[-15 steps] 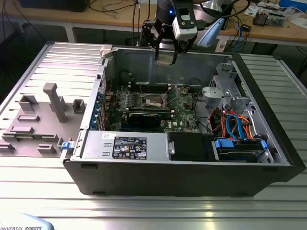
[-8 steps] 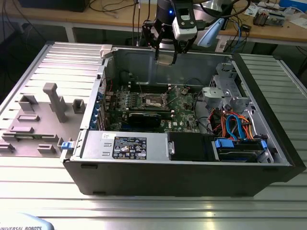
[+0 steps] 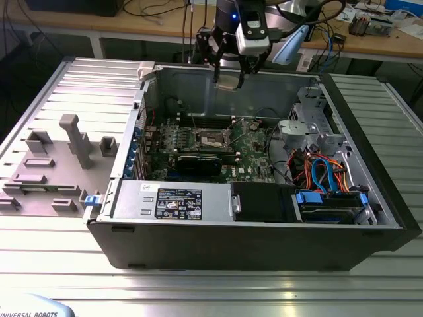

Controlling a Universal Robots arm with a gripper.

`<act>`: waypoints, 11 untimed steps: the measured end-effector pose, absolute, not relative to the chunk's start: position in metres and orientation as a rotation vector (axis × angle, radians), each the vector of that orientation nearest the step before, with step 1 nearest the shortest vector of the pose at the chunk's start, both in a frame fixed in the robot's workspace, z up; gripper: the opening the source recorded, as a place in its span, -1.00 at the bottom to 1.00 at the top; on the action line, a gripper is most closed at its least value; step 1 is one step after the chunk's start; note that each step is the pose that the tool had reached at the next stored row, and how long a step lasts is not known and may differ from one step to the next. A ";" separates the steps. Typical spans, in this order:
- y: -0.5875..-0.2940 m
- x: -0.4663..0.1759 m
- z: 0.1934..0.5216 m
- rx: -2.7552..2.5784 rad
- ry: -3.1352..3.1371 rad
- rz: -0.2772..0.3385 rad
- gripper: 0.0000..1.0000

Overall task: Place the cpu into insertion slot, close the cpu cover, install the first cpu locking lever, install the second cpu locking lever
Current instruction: 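Place the cpu into insertion slot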

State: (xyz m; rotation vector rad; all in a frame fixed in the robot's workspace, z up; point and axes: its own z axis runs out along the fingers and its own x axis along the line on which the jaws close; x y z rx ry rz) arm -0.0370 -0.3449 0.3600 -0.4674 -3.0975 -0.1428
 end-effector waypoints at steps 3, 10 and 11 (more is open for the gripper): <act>-0.345 -0.037 0.360 -0.505 -3.093 -0.143 0.08; -0.345 -0.037 0.360 -0.512 -3.092 -0.143 0.08; -0.345 -0.037 0.360 -0.512 -3.092 -0.143 0.08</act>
